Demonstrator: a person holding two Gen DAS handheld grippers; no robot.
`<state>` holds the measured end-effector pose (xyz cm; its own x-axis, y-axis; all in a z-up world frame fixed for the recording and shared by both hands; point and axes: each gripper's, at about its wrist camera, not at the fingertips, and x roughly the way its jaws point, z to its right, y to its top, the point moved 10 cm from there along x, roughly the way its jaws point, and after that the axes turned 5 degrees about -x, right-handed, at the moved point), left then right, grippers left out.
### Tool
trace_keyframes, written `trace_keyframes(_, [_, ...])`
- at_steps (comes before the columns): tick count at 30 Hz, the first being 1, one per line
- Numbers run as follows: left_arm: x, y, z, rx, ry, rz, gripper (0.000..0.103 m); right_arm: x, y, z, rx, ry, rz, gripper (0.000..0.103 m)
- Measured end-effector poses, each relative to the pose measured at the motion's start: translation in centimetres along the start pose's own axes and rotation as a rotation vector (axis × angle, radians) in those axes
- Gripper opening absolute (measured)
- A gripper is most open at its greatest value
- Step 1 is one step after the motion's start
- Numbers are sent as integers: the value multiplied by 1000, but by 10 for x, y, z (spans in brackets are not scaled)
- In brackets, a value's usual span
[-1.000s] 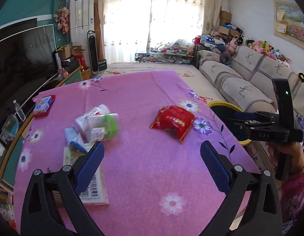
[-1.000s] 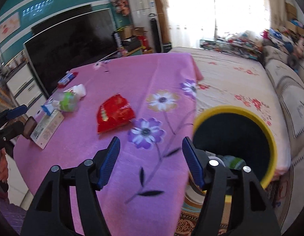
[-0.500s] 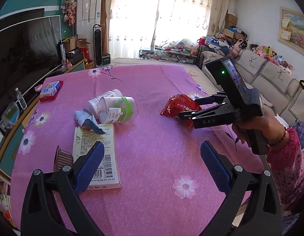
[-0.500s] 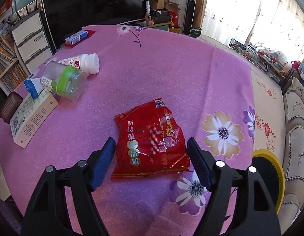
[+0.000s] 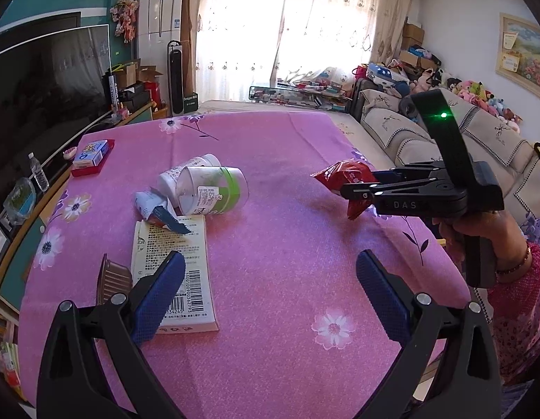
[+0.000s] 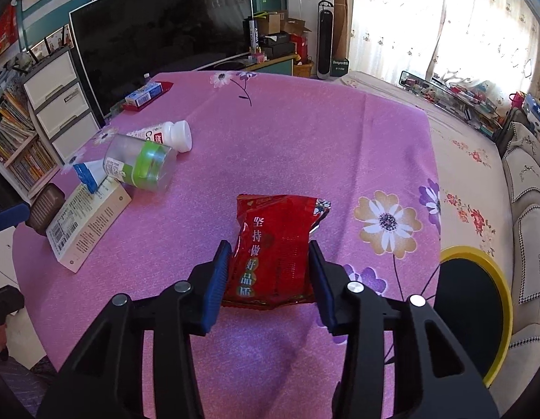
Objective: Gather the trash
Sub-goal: 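Carry the red snack bag over the bin and open the right gripper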
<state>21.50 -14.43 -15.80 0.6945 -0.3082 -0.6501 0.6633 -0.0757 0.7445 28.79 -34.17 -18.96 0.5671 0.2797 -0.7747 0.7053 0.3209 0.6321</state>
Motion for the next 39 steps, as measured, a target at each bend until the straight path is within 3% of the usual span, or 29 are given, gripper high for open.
trace_keyframes(5, [2, -1, 5, 14, -1, -5, 97, -26, -7, 18, 40, -31, 40, 43])
trace_keyframes(13, [4, -4, 13, 29, -3, -12, 97, -54, -38, 81, 155, -128, 54, 44])
trace_keyframes(25, [11, -8, 22, 50, -1, -27, 97, -56, -95, 176, 326, -310, -11, 47])
trace_keyframes(31, [14, -9, 24, 54, 0, -33, 97, -48, -121, 212, 381, -391, -61, 57])
trace_keyframes(39, [18, -10, 26, 56, 1, -44, 97, -56, -126, 223, 407, -450, -45, 69])
